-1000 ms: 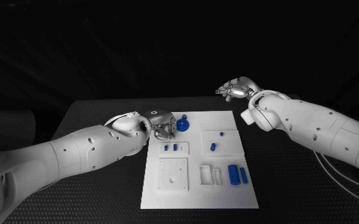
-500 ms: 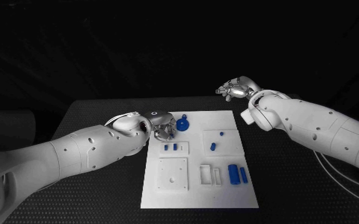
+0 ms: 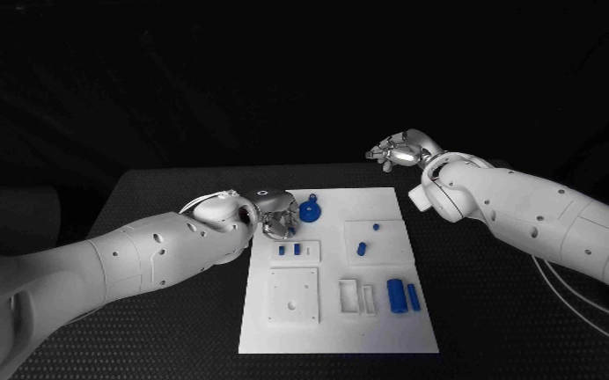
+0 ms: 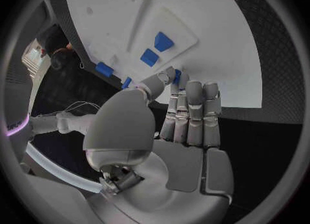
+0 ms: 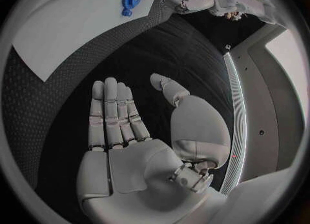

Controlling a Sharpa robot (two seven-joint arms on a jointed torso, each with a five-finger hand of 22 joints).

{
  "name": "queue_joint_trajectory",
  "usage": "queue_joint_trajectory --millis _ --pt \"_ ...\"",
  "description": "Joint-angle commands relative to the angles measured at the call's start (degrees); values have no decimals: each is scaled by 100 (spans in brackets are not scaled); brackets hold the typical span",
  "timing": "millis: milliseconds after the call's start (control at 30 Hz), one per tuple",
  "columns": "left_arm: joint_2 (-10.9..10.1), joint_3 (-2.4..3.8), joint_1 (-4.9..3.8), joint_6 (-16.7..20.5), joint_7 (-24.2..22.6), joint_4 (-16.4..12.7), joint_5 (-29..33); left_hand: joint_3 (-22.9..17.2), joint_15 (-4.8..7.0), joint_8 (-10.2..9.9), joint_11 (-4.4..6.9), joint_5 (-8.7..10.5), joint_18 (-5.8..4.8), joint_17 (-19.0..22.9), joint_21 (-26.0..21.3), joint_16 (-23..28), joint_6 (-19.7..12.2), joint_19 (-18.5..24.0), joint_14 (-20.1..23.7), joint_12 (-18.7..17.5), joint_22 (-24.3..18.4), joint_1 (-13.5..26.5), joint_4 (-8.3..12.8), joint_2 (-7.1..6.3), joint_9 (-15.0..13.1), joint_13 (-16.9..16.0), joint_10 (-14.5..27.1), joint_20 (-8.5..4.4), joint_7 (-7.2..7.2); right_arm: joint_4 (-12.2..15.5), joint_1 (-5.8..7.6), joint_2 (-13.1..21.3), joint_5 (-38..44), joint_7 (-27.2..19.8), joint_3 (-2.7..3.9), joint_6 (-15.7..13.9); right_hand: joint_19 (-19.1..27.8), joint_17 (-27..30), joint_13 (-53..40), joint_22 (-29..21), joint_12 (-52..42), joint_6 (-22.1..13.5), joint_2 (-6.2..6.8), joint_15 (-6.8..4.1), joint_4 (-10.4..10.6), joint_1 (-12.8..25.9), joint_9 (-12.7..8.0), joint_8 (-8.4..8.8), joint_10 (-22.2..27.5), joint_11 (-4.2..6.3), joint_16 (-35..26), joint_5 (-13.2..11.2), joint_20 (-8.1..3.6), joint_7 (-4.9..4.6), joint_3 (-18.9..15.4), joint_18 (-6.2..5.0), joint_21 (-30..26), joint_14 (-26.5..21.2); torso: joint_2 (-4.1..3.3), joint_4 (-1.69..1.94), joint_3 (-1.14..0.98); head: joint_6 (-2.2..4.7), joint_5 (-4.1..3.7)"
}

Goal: Assemble the parts on the task board

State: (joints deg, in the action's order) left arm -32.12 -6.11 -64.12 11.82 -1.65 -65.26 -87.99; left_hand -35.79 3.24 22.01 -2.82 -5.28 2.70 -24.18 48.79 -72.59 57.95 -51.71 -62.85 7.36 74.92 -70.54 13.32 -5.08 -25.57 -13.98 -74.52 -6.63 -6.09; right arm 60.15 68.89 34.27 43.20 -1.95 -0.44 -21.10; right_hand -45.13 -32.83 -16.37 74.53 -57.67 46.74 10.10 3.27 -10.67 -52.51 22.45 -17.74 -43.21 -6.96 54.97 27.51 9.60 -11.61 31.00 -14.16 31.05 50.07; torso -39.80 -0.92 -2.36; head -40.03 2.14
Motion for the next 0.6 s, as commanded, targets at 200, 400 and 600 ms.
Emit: queue_joint_trajectory --millis 200,400,600 --pt "73 -41 45 -105 -17 11 -11 -30 34 7 8 -22 69 3 37 7 30 -10 -5 4 109 -4 19 48 -3 -3 -39 -240 9 10 -3 -5 22 -59 1 65 -9 7 10 7 -22 -55 -9 8 -26 33 -6 -23 28 4 31 28 40 -3 -8 -84 -30 -52 -3 -1 -4 -6 -5" --pt "65 -99 46 -173 -26 -12 -11 -30 33 4 8 -24 69 3 38 7 30 -9 -5 1 110 -3 21 51 -3 -3 -41 -240 9 10 -4 1 22 -58 1 67 -10 8 13 9 -23 -55 -10 9 -27 34 -7 -23 28 4 32 28 41 -3 -8 -84 -32 -52 -1 -3 -3 -8 -5" --pt "31 -119 46 -255 -36 -67 -11 -30 33 2 8 -25 68 2 39 6 31 -8 -5 -1 110 -3 25 53 -3 -4 -44 -240 8 9 -5 2 22 -59 1 71 -10 9 15 10 -25 -55 -11 9 -27 34 -7 -23 28 4 33 28 40 -3 -7 -84 -33 -52 0 -2 -4 -13 -13"
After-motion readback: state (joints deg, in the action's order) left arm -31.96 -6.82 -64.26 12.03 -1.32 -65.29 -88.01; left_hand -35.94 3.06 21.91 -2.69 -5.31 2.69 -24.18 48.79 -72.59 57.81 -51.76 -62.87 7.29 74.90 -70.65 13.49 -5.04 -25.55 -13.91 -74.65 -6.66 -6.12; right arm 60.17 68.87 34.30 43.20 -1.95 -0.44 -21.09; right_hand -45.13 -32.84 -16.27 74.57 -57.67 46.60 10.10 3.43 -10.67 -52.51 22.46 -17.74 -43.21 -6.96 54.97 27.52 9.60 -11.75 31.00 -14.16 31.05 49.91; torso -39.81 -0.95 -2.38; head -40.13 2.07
